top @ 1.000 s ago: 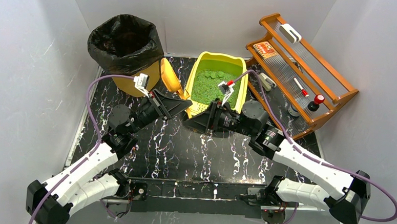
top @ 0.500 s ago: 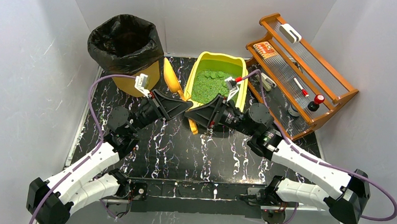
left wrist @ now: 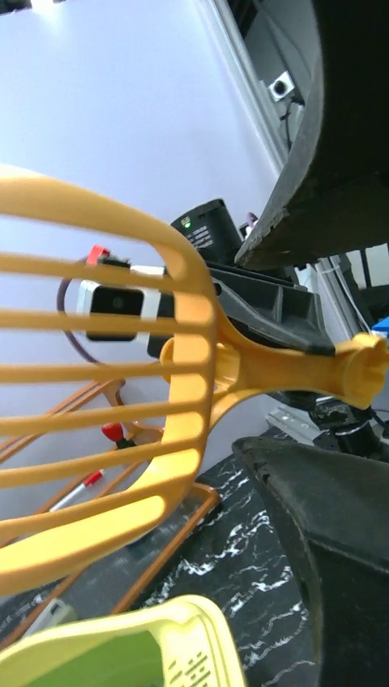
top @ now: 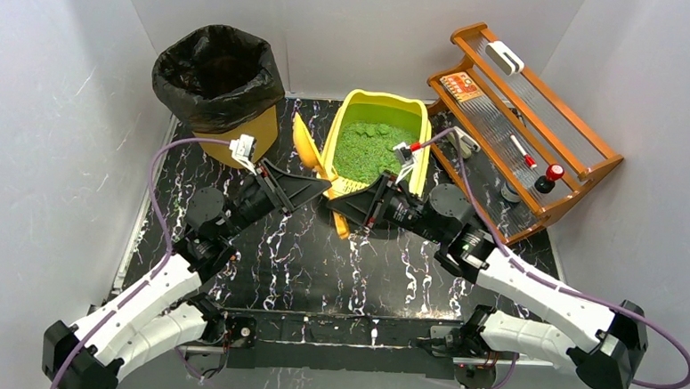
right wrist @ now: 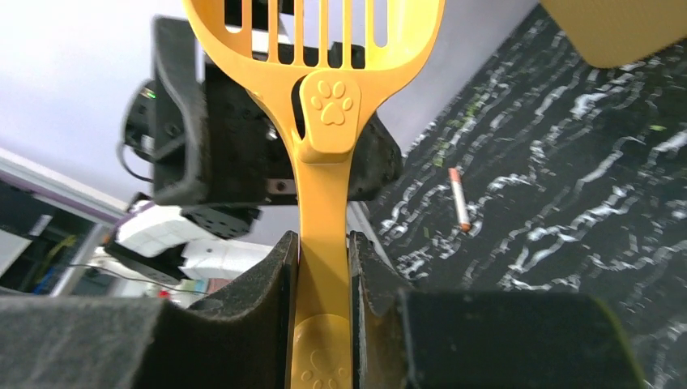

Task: Clean the litter box

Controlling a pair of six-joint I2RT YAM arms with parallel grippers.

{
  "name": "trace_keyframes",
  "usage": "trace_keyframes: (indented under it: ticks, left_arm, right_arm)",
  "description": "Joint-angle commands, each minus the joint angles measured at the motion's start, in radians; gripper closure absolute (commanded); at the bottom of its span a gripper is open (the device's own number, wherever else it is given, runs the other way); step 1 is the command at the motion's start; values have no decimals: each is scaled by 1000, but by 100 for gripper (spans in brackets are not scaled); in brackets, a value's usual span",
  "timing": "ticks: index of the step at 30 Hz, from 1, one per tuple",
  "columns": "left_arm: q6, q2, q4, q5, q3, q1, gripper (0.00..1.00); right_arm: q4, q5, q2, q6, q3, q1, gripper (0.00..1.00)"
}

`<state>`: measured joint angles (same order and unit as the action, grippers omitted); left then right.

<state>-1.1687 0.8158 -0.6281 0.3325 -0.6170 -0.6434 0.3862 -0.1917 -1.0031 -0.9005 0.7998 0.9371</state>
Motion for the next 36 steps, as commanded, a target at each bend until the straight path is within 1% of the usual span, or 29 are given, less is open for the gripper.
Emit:
trace_keyframes:
  ticks: [1, 3, 4, 5, 7, 9, 11, 14, 16, 18, 20, 25, 28, 30, 34, 36]
  left_arm:
    - [94, -44, 274, -71, -112, 1, 23]
    - [152, -44, 448, -97, -174, 1, 19]
    - [175, -43, 502, -115, -206, 1, 18]
    - [194, -45, 597, -140, -236, 1, 16]
    - [208, -47, 734, -205, -291, 1, 13]
    - [218, -52, 833, -265, -341, 1, 10]
    - [225, -51, 920, -331, -395, 1, 9]
    - [227, -25, 1067, -455, -473, 1, 11]
    - [243, -1, 1132, -498, -511, 1, 12]
    - [253, 20, 1177, -532, -538, 1, 13]
    - [270, 36, 1192, -540, -559, 1, 13]
    - [307, 86, 1182, -507, -605, 1, 14]
    - [324, 147, 1230, -500, -649, 1, 16]
    - [343, 196, 1280, -482, -683, 1, 18]
    - [386, 301, 1381, -432, -762, 2, 22]
    - [399, 328, 1395, -398, -767, 2, 23]
  right_arm:
    - [-199, 61, 56, 177, 73, -2, 94]
    - [-348, 85, 55, 270, 130, -1, 94]
    - [-397, 104, 50, 315, 158, -2, 94]
    - [-484, 122, 46, 377, 187, -2, 94]
    - [-597, 156, 34, 473, 242, -1, 93]
    - [-692, 200, 21, 569, 293, -2, 93]
    - [-777, 243, 6, 661, 346, -2, 93]
    - [-887, 295, -20, 768, 420, -2, 93]
    - [-950, 332, -43, 826, 462, -1, 92]
    - [-1005, 333, -62, 890, 493, -3, 92]
    - [-1033, 310, -70, 951, 502, -2, 93]
    - [-1072, 266, -85, 1029, 520, -1, 94]
    - [-1063, 202, -85, 1077, 512, -2, 94]
    - [-1045, 131, -80, 1111, 495, -2, 95]
    - [-1010, 103, -60, 1120, 476, -1, 96]
    - [-981, 74, -36, 1140, 454, -1, 97]
